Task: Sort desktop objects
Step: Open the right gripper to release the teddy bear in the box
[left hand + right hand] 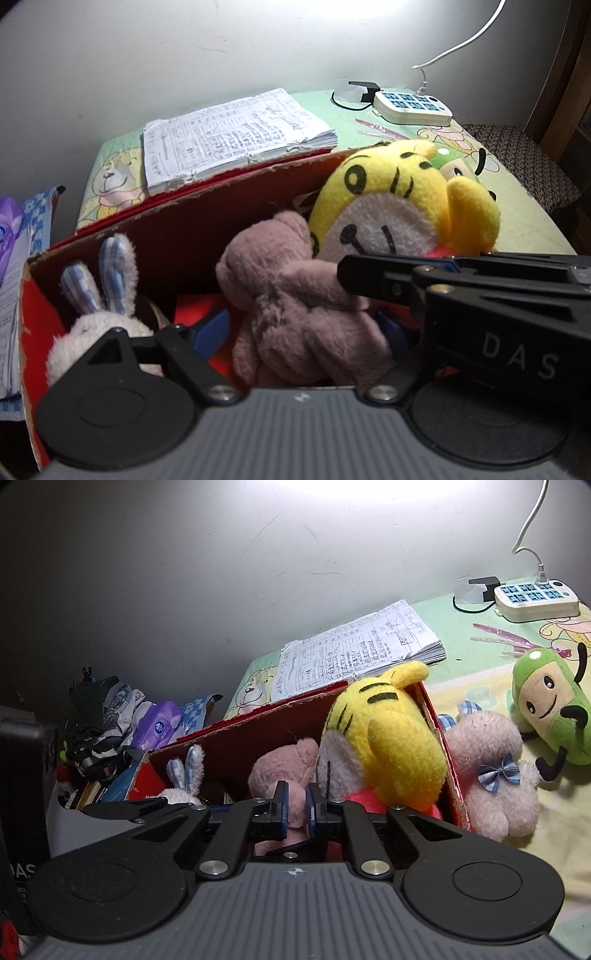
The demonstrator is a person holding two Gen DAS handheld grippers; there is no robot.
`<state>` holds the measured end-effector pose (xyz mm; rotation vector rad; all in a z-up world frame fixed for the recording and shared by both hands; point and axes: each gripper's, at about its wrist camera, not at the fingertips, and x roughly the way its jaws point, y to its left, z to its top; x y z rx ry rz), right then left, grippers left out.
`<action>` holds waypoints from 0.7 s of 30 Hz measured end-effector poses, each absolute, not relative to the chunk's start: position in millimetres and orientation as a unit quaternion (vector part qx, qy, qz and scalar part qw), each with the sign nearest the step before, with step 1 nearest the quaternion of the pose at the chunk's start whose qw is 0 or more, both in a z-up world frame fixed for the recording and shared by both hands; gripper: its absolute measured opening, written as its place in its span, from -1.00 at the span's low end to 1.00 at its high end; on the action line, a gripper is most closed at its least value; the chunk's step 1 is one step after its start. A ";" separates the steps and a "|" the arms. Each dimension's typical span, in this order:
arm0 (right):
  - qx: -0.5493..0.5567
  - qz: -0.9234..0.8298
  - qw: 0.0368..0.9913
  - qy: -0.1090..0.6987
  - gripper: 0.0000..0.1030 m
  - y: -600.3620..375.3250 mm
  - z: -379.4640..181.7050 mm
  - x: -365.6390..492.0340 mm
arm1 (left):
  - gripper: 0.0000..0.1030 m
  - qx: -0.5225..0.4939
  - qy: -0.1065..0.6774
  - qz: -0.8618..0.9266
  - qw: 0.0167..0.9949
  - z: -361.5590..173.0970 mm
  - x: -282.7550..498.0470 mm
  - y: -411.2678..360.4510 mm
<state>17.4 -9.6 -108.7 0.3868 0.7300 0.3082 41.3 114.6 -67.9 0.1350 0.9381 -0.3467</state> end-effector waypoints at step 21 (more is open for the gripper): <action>0.205 0.150 0.901 0.352 -0.89 -17.7 -117.5 12.3 | 0.79 0.112 0.442 -0.152 0.877 -69.2 37.3 104.2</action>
